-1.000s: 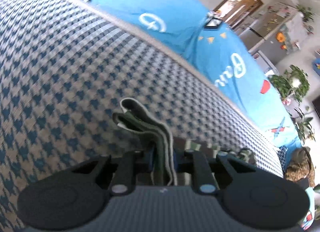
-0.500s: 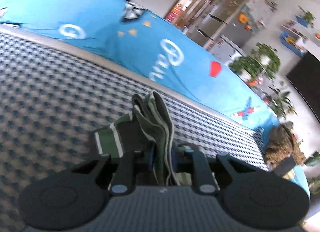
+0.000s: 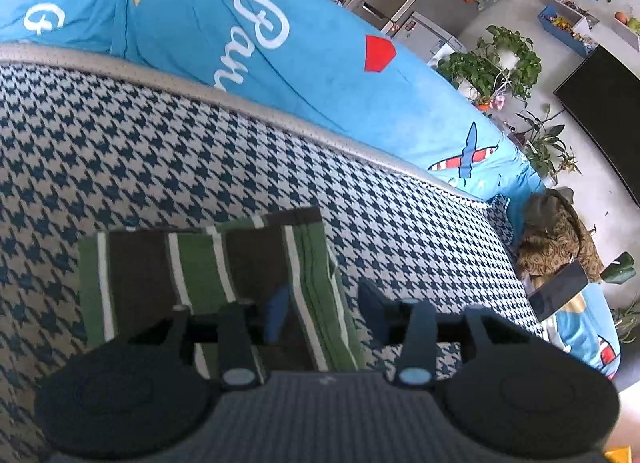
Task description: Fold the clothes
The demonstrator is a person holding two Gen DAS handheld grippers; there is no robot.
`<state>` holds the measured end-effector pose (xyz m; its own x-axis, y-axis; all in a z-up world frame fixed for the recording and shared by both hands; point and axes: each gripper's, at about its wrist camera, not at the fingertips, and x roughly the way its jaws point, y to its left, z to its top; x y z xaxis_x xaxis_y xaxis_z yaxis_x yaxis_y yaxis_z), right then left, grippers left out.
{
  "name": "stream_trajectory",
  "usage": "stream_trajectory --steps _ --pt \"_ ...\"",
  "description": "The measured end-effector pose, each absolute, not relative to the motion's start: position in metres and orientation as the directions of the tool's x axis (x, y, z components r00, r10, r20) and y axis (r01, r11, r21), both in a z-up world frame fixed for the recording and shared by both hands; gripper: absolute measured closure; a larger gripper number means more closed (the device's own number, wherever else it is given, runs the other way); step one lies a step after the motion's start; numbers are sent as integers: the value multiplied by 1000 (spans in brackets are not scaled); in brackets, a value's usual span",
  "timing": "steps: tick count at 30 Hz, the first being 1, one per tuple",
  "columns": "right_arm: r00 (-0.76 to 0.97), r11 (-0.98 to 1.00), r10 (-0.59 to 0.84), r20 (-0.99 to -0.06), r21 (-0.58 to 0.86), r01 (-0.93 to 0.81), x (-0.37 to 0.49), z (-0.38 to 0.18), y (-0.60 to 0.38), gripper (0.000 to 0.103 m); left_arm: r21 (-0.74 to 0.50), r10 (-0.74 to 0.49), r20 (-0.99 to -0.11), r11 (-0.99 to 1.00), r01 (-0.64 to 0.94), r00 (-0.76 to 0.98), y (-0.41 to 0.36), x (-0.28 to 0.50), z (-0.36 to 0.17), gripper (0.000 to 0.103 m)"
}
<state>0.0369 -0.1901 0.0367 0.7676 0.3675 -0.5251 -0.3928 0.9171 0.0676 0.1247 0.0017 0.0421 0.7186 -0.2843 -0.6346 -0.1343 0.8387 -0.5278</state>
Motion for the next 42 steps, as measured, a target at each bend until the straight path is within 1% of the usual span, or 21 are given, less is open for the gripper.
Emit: stream_trajectory --steps 6,7,9,12,14,17,21,26,29,34,42 --pt "805 936 338 -487 85 -342 45 53 -196 80 -488 -230 -638 859 -156 735 21 105 59 40" --pt "807 937 338 -484 92 -337 46 55 -199 79 -477 -217 -643 864 -162 734 25 101 61 36" --pt "794 926 370 -483 122 -357 50 57 -206 79 -452 -189 -651 874 -176 735 32 91 66 31" --pt "750 892 449 -485 188 -412 56 60 -212 79 -427 -164 -671 882 -197 723 43 77 68 26" --pt "725 873 481 -493 194 -448 55 61 -209 79 -411 -149 -685 887 -210 713 51 68 69 22" --pt "686 845 522 -506 197 -497 56 60 -202 79 -387 -143 -710 897 -213 690 56 63 62 19" --pt "622 796 578 -527 197 -573 72 56 -195 77 -374 -146 -732 903 -213 665 63 58 49 18" --pt "597 753 604 -528 131 -645 89 55 -192 77 -384 -172 -753 898 -213 635 67 57 27 18" --pt "571 724 633 -523 138 -676 99 55 -189 77 -380 -172 -759 900 -213 627 65 59 18 16" --pt "546 703 661 -514 172 -690 115 54 -180 77 -334 -127 -768 916 -223 628 61 62 11 7" --pt "517 664 686 -512 148 -733 134 54 -157 76 -304 -84 -782 917 -260 618 61 66 4 5"
